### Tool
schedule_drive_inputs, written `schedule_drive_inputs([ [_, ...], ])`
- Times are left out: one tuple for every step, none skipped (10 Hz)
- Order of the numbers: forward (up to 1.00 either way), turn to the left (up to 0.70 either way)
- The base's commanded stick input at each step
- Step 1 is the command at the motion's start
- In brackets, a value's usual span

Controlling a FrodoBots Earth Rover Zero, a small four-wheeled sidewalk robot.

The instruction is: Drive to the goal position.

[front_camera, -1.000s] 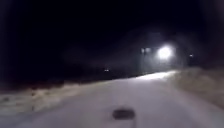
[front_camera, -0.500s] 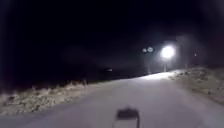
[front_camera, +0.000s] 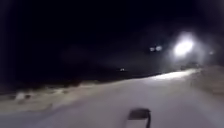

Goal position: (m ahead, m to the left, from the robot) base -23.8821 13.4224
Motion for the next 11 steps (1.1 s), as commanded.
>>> schedule_drive_inputs([
  [0.00, 0.85],
  [0.85, 0.34],
  [0.85, 0.34],
  [0.85, 0.34],
  [0.85, 0.34],
  [0.85, 0.34],
  [0.85, 0.34],
  [0.85, 0.34],
  [0.85, 0.34],
  [0.85, 0.34],
  [0.85, 0.34],
])
